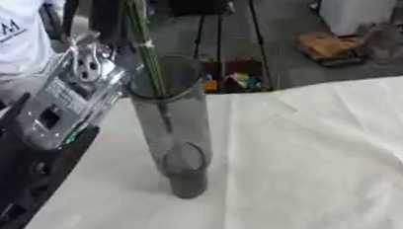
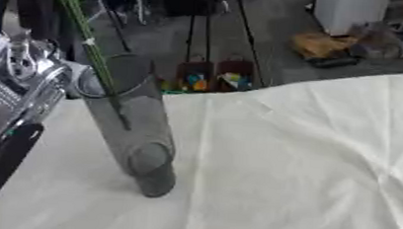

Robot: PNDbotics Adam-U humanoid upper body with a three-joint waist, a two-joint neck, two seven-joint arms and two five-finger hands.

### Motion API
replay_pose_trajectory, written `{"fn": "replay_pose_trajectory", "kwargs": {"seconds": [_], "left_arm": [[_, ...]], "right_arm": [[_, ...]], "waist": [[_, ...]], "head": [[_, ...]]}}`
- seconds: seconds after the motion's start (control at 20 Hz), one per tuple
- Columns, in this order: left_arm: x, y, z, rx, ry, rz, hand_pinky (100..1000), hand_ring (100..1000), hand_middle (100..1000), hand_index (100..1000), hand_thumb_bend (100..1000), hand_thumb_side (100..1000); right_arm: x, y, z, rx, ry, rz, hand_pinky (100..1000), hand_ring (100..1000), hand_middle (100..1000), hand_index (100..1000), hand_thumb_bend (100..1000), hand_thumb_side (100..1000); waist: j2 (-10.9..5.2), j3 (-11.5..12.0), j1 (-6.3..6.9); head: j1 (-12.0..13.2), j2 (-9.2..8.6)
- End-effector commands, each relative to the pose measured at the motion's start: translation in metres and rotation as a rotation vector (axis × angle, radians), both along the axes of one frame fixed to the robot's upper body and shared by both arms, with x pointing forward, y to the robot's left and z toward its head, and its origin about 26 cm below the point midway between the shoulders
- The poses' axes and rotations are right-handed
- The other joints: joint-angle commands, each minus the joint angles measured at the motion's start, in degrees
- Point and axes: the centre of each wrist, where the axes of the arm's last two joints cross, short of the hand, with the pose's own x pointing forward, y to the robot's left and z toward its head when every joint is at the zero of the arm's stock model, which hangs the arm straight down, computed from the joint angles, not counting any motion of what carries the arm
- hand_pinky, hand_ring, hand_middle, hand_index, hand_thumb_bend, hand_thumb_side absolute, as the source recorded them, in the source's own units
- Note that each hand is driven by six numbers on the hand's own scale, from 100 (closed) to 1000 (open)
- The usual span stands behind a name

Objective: Arrange flowers into the vase.

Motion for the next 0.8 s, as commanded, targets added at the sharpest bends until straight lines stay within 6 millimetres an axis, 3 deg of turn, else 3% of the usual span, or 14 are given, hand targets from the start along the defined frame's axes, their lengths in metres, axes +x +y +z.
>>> {"fn": "replay_pose_trajectory", "kwargs": {"seconds": [0.05,0.5,0.8], "left_arm": [[-0.0033,0.0073,0.0082,-0.001,-0.005,0.02,390,360,374,197,100,887],[-0.0001,0.0085,0.0043,-0.02,0.016,0.021,403,397,495,405,100,912],[-0.0008,0.0115,0.0022,0.023,-0.003,0.042,411,402,507,418,100,818]], "right_arm": [[-0.0034,-0.0007,0.0076,-0.011,-0.026,-0.009,605,728,621,741,100,1000],[-0.0032,-0.0003,0.0077,-0.009,-0.026,-0.011,605,727,620,741,100,1000],[-0.0034,-0.0007,0.0071,-0.01,-0.02,-0.014,605,727,620,741,100,1000]], "waist": [[-1.59,0.01,-0.6],[-1.6,-0.01,-0.6],[-1.64,0.14,-0.53]], "head": [[-0.2,-0.84],[-0.53,-1.37],[-0.78,-1.12]]}}
